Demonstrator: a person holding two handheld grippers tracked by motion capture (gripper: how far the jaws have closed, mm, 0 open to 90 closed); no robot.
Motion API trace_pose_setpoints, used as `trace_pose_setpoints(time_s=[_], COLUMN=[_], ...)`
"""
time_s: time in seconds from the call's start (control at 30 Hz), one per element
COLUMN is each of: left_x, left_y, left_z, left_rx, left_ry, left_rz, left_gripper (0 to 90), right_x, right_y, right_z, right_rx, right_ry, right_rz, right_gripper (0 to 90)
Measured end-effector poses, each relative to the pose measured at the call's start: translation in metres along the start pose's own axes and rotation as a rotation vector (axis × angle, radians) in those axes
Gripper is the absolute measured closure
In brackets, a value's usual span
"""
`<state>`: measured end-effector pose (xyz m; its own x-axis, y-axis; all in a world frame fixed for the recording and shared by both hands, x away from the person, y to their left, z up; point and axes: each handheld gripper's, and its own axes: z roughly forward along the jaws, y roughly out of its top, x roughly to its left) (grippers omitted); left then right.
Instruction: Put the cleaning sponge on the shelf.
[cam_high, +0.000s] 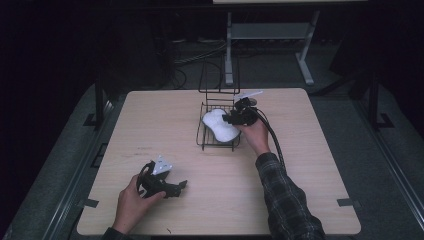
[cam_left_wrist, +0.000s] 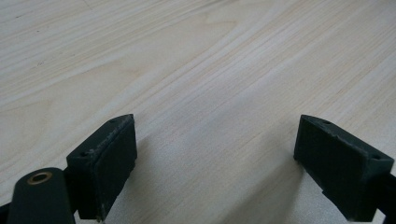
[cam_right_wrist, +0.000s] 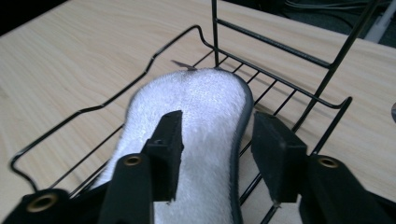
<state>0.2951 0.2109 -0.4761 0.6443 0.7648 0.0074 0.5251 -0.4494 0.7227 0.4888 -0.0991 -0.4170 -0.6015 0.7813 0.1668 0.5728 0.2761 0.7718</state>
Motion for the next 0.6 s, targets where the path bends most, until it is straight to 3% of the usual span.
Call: trace_pose_setpoints(time_s=[0.13, 0.2, 0.3, 0.6], left_x=[0.0, 0.0, 0.0, 0.0], left_y=[0.0, 0.0, 0.0, 0.0], left_z=[0.0, 0.0, 0.0, 0.0], left_rx=[0.001, 0.001, 0.001, 0.002], left_ry=[0.0, 0.0, 0.001, 0.0], left_rz=[0.001, 0.001, 0.002, 0.003], left_gripper=[12.4, 12.4, 12.4, 12.4], right_x=[-0.003, -0.006, -0.008, -0.016], right_y=[-0.002, -0.006, -0.01, -0.029], right_z=[-0.011, -0.023, -0.03, -0.044], right_rx=[-0.018, -0.017, -0.01, 0.03], right_ry=[0.031, 0.029, 0.003, -0.012], right_rz=[0.01, -0.001, -0.03, -0.047], right_gripper=[65.9, 82.8, 89.7, 89.9])
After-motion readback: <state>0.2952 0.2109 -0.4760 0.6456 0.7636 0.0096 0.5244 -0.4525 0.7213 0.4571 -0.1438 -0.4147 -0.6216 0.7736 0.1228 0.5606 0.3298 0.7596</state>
